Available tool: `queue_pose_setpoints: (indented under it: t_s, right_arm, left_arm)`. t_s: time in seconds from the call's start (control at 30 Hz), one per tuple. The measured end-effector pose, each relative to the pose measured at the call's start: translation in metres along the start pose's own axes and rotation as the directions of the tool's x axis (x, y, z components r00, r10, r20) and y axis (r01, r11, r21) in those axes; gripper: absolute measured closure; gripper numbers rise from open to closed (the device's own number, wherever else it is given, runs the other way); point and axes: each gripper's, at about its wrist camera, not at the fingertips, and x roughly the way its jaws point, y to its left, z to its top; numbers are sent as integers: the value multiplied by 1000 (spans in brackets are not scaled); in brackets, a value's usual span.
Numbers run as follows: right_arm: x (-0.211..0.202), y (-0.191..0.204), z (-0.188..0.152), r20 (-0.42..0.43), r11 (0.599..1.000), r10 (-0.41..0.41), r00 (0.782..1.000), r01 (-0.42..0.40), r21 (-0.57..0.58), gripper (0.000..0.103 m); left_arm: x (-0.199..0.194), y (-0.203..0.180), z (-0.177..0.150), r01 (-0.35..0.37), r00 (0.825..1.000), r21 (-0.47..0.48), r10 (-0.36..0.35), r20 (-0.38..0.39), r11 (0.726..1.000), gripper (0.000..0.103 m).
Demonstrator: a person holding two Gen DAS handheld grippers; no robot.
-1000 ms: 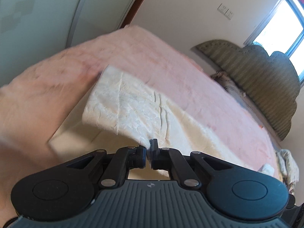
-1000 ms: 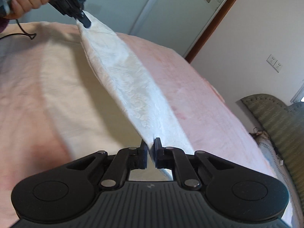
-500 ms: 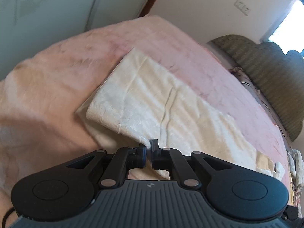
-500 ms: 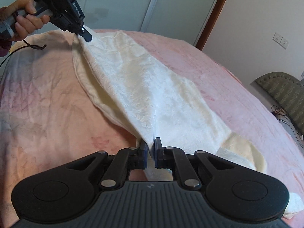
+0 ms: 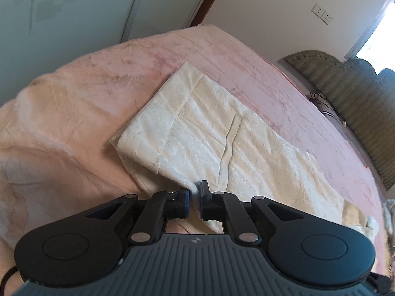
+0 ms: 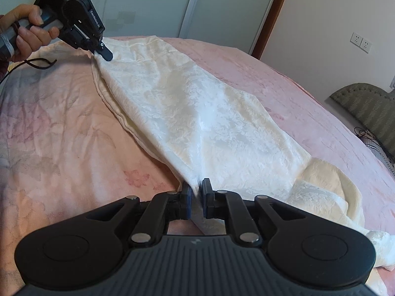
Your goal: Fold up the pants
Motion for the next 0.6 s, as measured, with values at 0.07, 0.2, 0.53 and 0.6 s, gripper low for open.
queue_pose_setpoints:
  t_s: [0.07,0.2,0.53,0.6]
  right_arm:
    - [-3,2,1,7,1000,2,1000,-2,-8,94]
    - [-1,7,2,9,1000,17,1000,-17,-10,94]
    - [-2,11,3,20,1000,30,999,-30,4,94]
    - [2,9,-1,18,999,36,999,-37,33,94]
  left_arm:
    - [-1,-2,-1,-18,1000,18,18,25,1000,94]
    - [4,6,-4,-24,999,1,24,35,1000,93]
    - [-1,1,-5,-84,995,29,82,58,996,89]
    - [-5,-2,-5,-94,994,43,92,51,995,80]
